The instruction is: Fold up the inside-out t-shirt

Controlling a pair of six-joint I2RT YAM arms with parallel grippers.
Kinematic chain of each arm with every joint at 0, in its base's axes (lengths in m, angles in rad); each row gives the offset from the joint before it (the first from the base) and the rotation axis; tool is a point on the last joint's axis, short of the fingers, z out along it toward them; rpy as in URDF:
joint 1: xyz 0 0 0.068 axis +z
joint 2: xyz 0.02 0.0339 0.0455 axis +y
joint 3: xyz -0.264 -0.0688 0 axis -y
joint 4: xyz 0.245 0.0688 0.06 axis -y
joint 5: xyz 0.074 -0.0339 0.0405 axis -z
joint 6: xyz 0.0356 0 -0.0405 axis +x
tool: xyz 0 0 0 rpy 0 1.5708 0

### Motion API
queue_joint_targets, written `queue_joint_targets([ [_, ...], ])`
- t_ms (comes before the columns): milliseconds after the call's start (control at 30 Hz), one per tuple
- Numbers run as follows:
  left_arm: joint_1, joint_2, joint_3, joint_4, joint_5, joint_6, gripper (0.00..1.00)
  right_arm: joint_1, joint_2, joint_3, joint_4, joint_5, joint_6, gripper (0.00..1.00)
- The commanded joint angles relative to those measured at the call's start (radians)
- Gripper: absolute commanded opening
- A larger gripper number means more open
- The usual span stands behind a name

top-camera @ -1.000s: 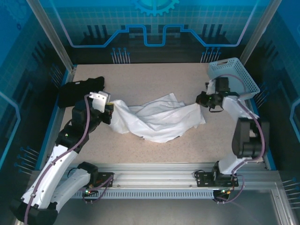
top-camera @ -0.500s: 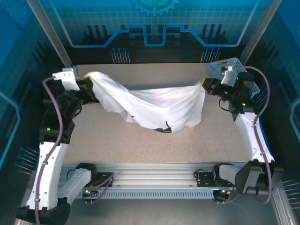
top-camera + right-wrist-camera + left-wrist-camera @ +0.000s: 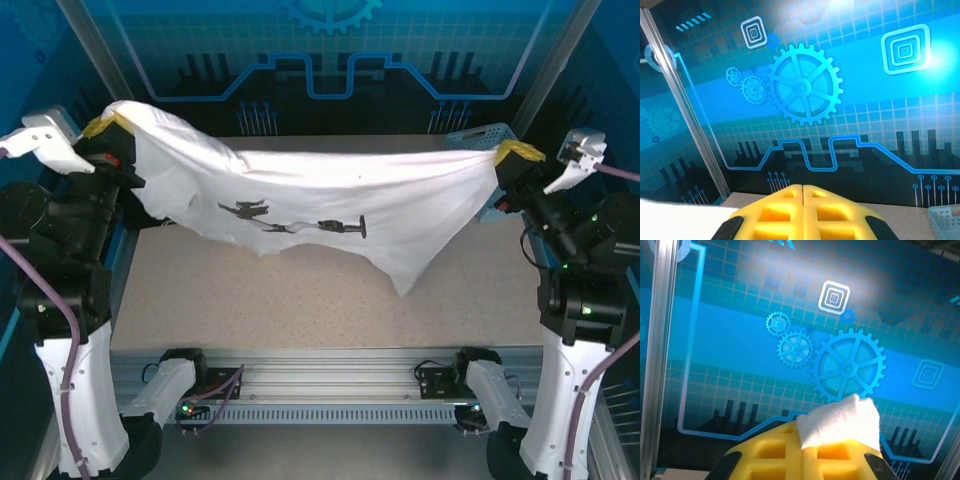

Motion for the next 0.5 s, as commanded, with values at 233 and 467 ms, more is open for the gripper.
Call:
queue_joint_targets([
  [233, 0.007, 0.277, -0.135, 0.043, 0.138, -0.031, 0.00, 0.004, 0.216, -0.165, 0.127, 0.004, 0.008, 0.00],
  [467, 0.007, 0.539, 0.110, 0.110, 0.176, -0.148, 0.00, 0.010, 0.555, 0.108, 0.167, -0.052, 0.036, 0.00],
])
